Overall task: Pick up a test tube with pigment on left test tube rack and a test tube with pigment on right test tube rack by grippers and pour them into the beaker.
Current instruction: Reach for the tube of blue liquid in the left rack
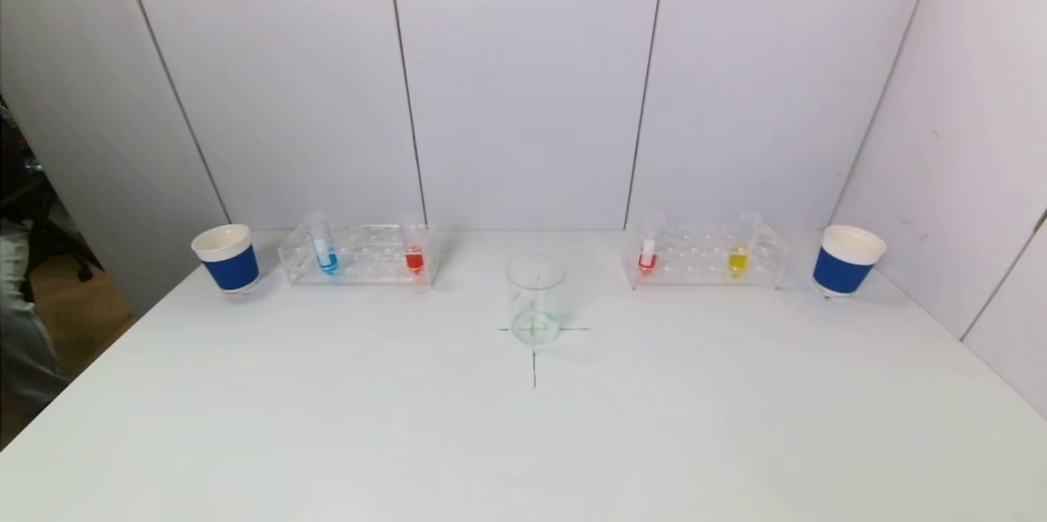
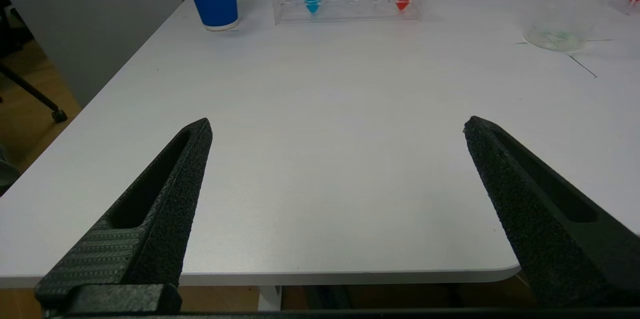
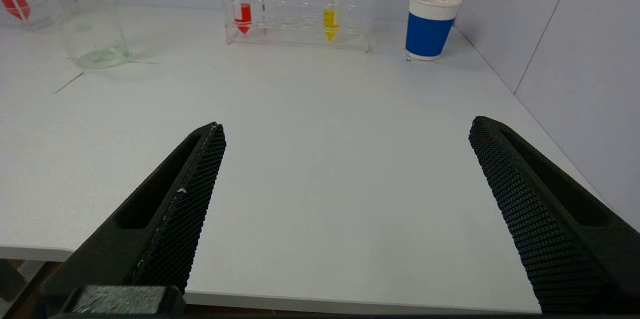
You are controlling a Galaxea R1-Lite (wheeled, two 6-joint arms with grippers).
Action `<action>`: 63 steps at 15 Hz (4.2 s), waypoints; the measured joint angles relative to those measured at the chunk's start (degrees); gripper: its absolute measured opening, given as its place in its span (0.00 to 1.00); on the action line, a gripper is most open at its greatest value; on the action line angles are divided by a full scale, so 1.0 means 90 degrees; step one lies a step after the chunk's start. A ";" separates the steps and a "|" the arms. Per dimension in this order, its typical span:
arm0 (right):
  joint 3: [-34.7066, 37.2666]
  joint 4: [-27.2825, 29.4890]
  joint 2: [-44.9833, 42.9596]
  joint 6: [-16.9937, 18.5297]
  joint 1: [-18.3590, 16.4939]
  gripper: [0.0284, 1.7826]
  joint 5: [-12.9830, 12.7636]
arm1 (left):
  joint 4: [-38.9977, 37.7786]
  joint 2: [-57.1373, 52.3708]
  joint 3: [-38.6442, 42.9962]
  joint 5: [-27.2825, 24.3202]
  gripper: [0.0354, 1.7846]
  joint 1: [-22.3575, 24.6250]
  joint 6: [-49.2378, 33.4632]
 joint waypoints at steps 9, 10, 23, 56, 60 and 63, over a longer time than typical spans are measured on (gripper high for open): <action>0.0000 0.0000 0.0000 0.0003 0.0000 0.99 0.0003 | 0.0003 0.0000 -0.0003 0.0012 0.99 0.0000 0.0027; 0.0000 0.0000 0.0000 0.0003 0.0000 0.99 0.0000 | 0.0000 0.0000 -0.0003 0.0009 0.99 0.0000 0.0030; 0.0000 0.0000 0.0000 0.0003 0.0000 0.99 0.0003 | 0.0020 0.0000 -0.0126 -0.0050 0.99 0.0000 0.0328; 0.0000 0.0000 0.0000 0.0000 0.0000 0.99 0.0003 | -0.7029 1.0395 -0.3718 -0.0834 0.99 0.0331 0.0146; 0.0000 0.0000 0.0000 0.0000 0.0000 0.99 0.0003 | -0.8615 1.1907 -0.3756 -0.0893 0.99 0.0463 0.0112; 0.0000 0.0000 0.0000 0.0000 0.0000 0.99 0.0003 | -0.9436 1.2792 -0.3883 -0.0936 0.99 0.0481 0.0112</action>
